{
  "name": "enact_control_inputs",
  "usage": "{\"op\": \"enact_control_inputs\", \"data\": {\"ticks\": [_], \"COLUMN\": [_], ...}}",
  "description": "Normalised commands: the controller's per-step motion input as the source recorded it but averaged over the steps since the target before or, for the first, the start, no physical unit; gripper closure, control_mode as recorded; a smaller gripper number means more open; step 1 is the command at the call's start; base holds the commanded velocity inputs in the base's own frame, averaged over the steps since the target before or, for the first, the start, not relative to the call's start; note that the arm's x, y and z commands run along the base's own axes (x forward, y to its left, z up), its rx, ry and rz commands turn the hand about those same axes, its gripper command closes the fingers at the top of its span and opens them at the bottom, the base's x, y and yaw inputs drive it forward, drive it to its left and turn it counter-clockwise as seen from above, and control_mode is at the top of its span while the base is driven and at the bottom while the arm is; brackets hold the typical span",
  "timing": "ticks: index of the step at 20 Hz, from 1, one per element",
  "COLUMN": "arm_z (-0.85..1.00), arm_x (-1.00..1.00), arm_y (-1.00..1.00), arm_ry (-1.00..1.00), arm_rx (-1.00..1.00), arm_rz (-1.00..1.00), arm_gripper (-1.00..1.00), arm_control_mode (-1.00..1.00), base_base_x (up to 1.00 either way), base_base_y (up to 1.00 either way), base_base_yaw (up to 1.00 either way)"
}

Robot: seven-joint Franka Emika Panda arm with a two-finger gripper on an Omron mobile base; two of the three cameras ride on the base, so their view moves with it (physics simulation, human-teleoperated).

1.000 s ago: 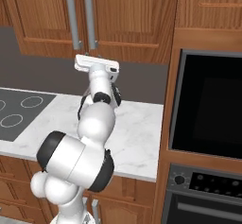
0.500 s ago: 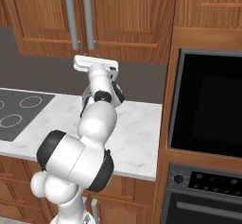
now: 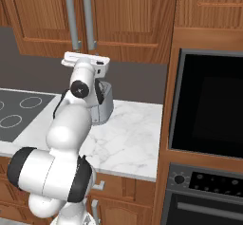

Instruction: Pick the candle and candle from the dining table and place them in the open cabinet. Close the cabinet after placing the objects.

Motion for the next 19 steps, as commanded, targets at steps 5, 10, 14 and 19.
{"op": "enact_control_inputs", "data": {"ticks": [5, 10, 14, 19], "arm_z": [0.05, 0.00, 0.01, 0.14], "arm_x": [0.74, 1.00, 1.00, 0.94], "arm_y": [1.00, 0.91, 0.69, 0.58], "arm_ry": [-0.05, 0.00, 0.00, 0.00], "arm_rx": [-0.18, -0.19, -0.20, -0.18], "arm_rz": [-0.54, -0.62, -0.59, -0.53], "arm_gripper": [-1.00, -1.00, -1.00, -1.00], "arm_control_mode": [-1.00, -1.00, -1.00, -1.00], "base_base_x": [0.00, 0.00, 0.00, 0.00], "base_base_y": [0.00, 0.00, 0.00, 0.00], "base_base_yaw": [0.00, 0.00, 0.00, 0.00]}}
